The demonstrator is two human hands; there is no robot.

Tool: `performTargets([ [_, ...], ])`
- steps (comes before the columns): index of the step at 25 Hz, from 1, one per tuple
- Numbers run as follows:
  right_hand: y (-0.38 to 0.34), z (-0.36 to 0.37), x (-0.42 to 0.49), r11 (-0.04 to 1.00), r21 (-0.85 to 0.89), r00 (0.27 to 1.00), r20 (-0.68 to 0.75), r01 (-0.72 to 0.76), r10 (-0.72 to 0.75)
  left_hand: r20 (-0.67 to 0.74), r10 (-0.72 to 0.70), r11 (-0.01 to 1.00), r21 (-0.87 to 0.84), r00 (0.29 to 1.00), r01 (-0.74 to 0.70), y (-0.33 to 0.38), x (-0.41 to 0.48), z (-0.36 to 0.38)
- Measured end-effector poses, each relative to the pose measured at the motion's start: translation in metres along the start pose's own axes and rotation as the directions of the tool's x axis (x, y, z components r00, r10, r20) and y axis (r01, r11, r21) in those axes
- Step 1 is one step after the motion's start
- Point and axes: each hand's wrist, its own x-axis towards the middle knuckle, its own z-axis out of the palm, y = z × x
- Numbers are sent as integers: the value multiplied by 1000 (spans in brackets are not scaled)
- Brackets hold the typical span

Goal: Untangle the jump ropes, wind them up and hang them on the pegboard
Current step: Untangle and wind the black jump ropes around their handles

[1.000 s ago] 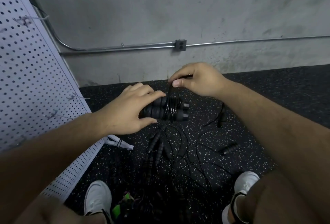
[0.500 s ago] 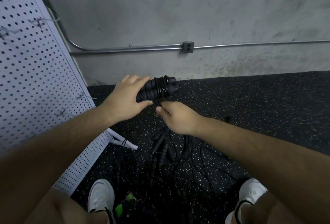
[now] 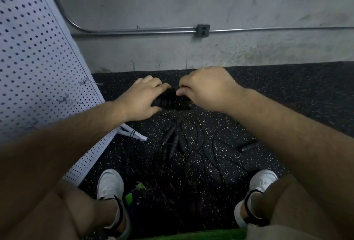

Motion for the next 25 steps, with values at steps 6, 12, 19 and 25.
performTargets([
  [6,52,15,3,994,98,997,-68,-40,46,15,91,980,-181,996,-87,39,-8,-17],
  [12,39,16,3,268,935,944,154,-235,292,-70,-31,905,-425,997,-2,50,-11,-57],
  [19,-37,57,7,501,821,956,170,-272,241,-106,-156,938,-329,982,113,5,6,-48],
  [25,-64,36,-6,681,688,961,262,-252,91,-81,-182,980,-98,980,174,-26,11,-32],
])
